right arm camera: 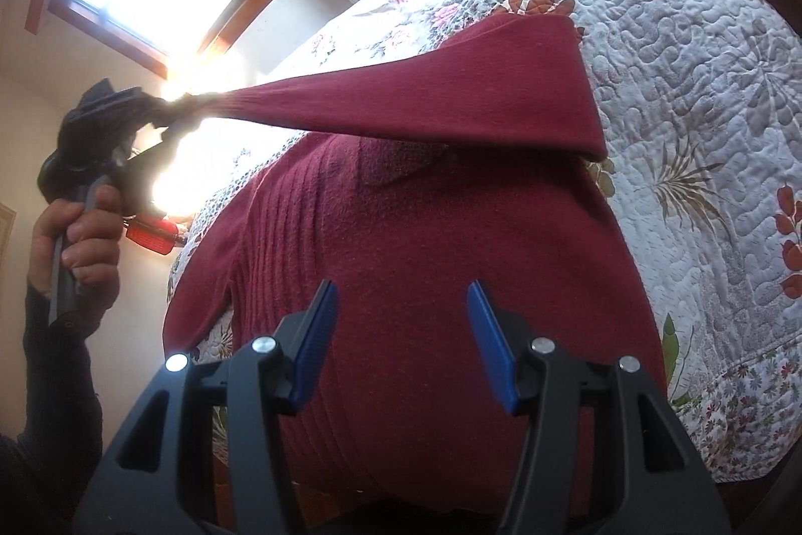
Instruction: Fold small clothes
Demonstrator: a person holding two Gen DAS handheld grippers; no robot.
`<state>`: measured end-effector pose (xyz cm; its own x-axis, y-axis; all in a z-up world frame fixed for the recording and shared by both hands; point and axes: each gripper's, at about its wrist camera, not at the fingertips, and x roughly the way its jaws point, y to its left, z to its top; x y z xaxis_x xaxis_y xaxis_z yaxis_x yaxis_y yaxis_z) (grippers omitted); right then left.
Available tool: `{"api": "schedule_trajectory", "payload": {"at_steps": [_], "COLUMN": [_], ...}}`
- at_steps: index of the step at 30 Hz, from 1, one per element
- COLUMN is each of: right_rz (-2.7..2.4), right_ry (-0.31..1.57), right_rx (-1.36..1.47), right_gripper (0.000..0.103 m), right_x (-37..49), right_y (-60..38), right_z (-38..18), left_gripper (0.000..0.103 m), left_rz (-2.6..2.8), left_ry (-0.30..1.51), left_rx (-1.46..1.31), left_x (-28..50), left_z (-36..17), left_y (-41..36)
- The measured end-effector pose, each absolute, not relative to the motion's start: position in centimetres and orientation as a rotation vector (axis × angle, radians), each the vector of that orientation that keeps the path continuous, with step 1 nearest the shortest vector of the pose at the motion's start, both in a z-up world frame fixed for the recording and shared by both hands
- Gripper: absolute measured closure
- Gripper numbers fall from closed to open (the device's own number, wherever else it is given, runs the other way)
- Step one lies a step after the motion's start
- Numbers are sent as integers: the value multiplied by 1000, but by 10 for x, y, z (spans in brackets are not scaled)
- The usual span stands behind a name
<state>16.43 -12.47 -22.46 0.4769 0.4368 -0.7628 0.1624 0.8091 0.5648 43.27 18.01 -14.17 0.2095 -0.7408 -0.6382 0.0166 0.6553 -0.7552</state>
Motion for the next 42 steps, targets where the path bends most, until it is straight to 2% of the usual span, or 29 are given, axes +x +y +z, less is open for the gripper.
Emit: {"api": "schedule_trajectory", "payload": {"at_steps": [5,9,18,29,31,34,37,38,40,42], "right_rz": [196,215,222,213,219,218,218,221,230,240], "right_ry": [1097,1107,1121,1127,1122,1111,1110,1111,1111,1108], "right_rx": [648,634,618,620,611,610,614,615,606,599], "right_gripper": [48,48,48,49,49,49,49,49,49,49], "right_x": [166,168,171,170,171,171,171,171,171,171], "right_y": [-121,-112,-105,-107,-105,-106,-106,-105,-102,-99], "right_z": [-229,-229,-227,-227,-224,-220,-220,-220,-219,-216], "left_gripper": [96,96,96,95,94,96,94,87,80,80], "left_rz": [-558,-500,-384,-288,-269,-218,-277,-295,-317,-315], "left_ry": [1181,1162,1198,1289,1275,1193,1106,1098,1113,1165], "left_rx": [-749,-794,-891,-908,-903,-778,-789,-783,-788,-821], "left_x": [427,425,429,415,409,401,398,401,411,419], "left_z": [-117,-128,-205,-288,-284,-245,-215,-212,-218,-239], "left_y": [235,279,336,354,356,351,339,332,320,312]}}
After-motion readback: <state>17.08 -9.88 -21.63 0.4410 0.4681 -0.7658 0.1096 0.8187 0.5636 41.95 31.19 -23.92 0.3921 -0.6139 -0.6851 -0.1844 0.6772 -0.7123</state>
